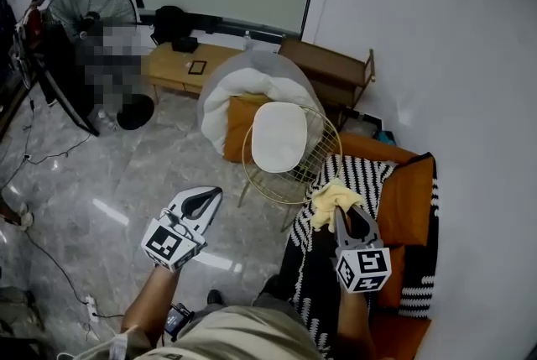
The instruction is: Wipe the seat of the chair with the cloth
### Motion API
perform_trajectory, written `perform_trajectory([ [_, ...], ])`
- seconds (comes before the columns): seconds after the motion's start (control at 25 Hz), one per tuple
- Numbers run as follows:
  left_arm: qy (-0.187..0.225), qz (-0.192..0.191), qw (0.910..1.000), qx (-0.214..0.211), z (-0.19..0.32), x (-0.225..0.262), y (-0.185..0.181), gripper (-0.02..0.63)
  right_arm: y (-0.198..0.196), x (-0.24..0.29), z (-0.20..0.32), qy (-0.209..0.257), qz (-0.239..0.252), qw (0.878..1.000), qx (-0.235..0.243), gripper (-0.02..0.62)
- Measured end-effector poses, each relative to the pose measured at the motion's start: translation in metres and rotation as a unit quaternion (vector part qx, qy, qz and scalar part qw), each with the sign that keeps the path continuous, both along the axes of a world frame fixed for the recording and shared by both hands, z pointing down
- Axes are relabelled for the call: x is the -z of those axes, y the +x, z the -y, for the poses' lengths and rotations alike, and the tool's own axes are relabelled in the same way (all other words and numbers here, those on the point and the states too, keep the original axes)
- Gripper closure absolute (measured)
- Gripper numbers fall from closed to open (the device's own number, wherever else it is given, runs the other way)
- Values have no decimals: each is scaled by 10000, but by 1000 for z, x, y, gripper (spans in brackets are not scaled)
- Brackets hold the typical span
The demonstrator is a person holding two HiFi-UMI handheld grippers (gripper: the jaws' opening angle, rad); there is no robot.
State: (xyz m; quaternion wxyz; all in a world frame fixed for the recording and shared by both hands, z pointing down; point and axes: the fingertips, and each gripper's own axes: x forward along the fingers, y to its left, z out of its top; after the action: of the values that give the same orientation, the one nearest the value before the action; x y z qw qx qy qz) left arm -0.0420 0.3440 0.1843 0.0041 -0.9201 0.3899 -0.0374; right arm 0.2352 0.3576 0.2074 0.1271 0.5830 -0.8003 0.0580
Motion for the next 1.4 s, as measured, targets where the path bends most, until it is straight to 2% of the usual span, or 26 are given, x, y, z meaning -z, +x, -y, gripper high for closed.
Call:
perform_trajectory([
  [0.08,-59,50,9999,127,8,-3,10,591,13,-4,15,-32,28,9999,98,517],
  [0.2,211,151,9993,255,18,-7,20,591,29,-9,33,-76,88,9997,234,517],
  [0.44,-131,211,9977,627,25,2,35,591,49,-10,59,-64,164,9988,466,517],
  [0.72,-165,296,9974,641,36,1,51,591,65,-18,73,-120,240,9985,480,515],
  [0.88,-210,252,9982,509,55,-4,51,591,66,-21,84,-192,203,9990,353,515],
  [1.04,96,111,9997,199,88,-6,50,591,65,-19,96,-220,99,9996,134,515],
  [1.16,-162,14,9999,45,115,-5,50,591,61,-17,108,-270,13,9996,-50,515],
  [1.28,-37,-91,9997,-215,150,-5,43,591,50,-10,125,-268,-119,9992,-256,515],
  [1.4,-117,-194,9989,-419,177,-3,36,591,36,-6,143,-246,-193,9985,-442,515],
])
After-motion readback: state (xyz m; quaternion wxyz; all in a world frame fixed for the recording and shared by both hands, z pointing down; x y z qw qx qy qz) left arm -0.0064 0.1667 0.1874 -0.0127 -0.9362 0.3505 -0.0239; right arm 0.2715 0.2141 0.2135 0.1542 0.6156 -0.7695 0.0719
